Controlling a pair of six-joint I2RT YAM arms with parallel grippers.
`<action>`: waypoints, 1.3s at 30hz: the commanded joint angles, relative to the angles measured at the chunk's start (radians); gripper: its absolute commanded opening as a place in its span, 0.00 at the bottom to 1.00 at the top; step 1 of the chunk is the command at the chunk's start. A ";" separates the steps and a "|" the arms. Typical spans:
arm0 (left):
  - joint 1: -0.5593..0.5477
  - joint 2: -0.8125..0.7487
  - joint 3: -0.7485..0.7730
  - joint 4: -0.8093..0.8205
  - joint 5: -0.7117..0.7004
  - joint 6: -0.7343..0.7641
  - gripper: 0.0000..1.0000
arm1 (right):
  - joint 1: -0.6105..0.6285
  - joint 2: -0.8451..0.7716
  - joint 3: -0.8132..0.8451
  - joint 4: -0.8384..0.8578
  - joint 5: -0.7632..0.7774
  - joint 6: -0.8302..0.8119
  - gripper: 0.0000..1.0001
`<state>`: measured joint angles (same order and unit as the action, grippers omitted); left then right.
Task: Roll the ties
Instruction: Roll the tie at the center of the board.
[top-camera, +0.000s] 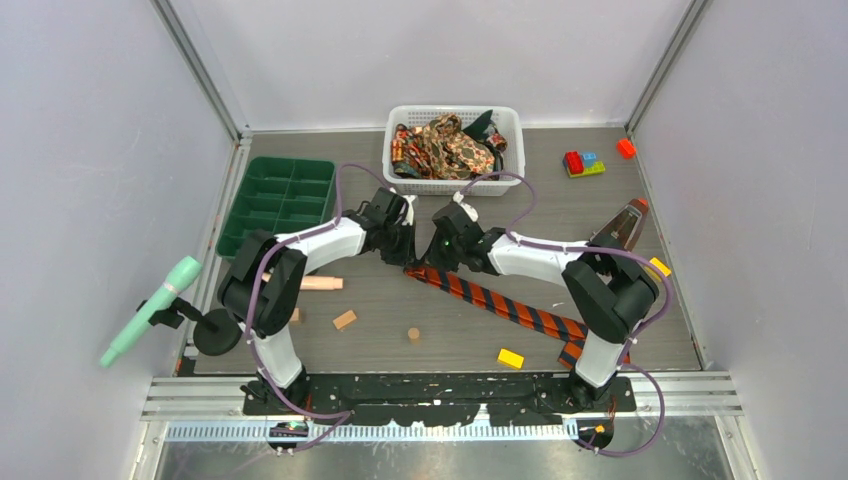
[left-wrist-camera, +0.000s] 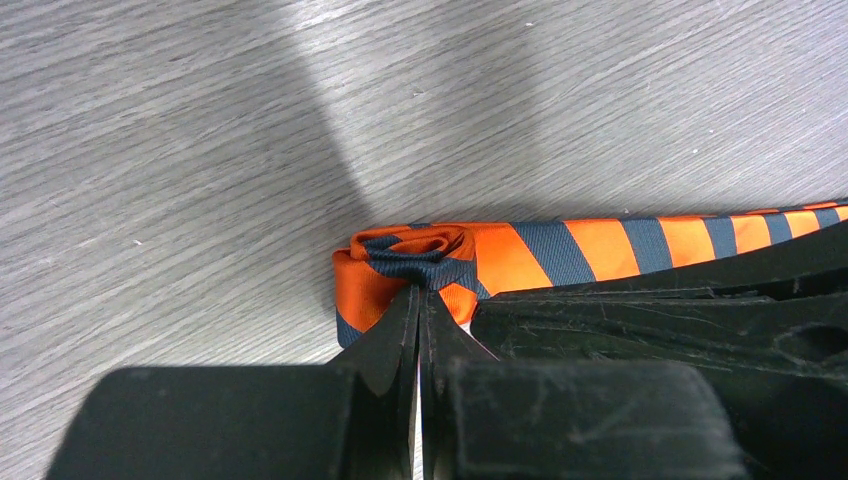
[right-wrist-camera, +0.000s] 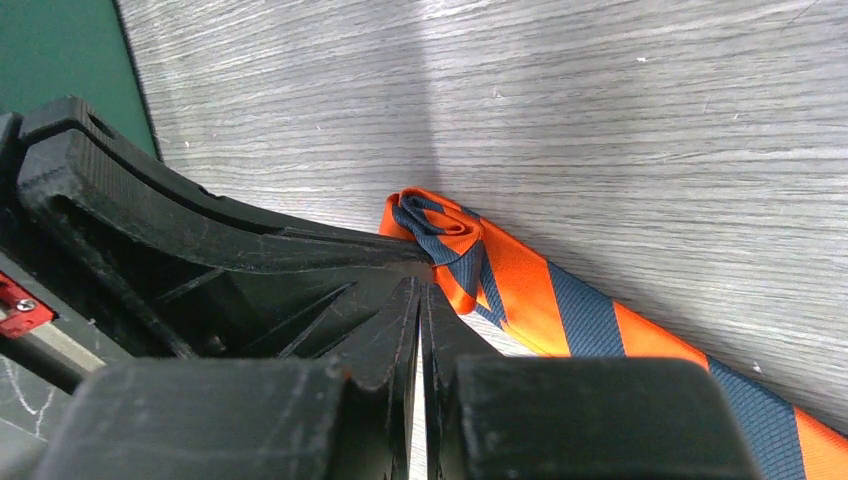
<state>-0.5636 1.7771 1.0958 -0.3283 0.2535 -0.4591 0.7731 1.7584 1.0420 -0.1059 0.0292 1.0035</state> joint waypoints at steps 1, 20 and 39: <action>-0.004 -0.026 -0.010 -0.020 -0.020 0.024 0.00 | 0.006 0.012 0.038 0.011 0.029 -0.003 0.10; -0.004 -0.061 -0.017 -0.022 -0.022 0.023 0.00 | 0.006 0.053 -0.008 0.011 0.036 0.017 0.10; 0.014 -0.182 -0.116 0.060 -0.043 -0.046 0.38 | 0.008 0.054 -0.064 0.053 0.013 0.032 0.10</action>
<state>-0.5621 1.6543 1.0222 -0.3195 0.2276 -0.4744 0.7731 1.8069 0.9932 -0.0528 0.0452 1.0279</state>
